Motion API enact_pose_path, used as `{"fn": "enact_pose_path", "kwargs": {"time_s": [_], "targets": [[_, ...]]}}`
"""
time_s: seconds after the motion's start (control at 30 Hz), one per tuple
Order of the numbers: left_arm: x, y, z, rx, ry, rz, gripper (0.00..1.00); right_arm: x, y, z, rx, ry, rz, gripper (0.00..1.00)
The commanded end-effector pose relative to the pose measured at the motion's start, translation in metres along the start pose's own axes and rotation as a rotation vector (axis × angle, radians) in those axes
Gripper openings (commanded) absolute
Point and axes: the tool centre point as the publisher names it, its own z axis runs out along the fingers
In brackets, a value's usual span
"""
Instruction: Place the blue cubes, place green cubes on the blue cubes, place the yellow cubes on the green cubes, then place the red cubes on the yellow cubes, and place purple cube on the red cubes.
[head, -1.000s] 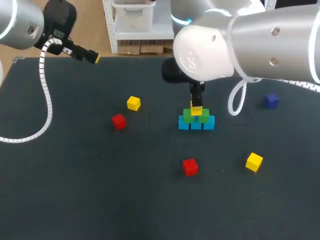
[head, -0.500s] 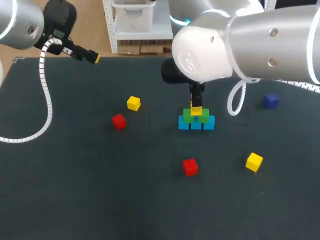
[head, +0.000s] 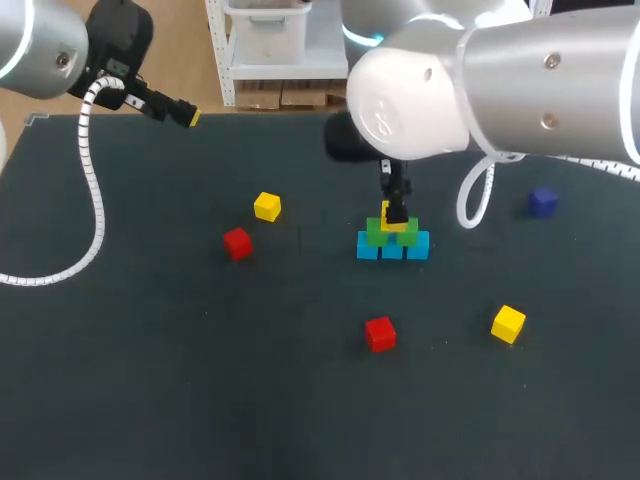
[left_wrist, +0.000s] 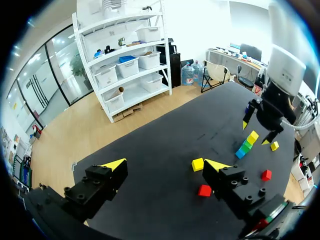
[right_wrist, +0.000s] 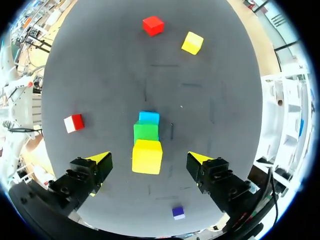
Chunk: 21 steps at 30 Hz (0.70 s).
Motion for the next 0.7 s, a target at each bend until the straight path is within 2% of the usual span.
{"fn": "enact_pose_path", "kwargs": {"time_s": [0.03, 0.3, 0.7], "targets": [[0.001, 0.001, 0.000, 0.004, -0.004, 0.002, 1.00, 0.016, 0.010, -0.014, 0.028, -0.036, 0.043, 1.00], [0.001, 0.001, 0.000, 0.004, -0.004, 0.002, 1.00, 0.051, 0.035, -0.034, 0.057, -0.056, 0.189, 1.00], [0.001, 0.001, 0.000, 0.004, -0.004, 0.002, 1.00, 0.071, 0.077, -0.036, 0.058, -0.046, 0.262, 1.00]]}}
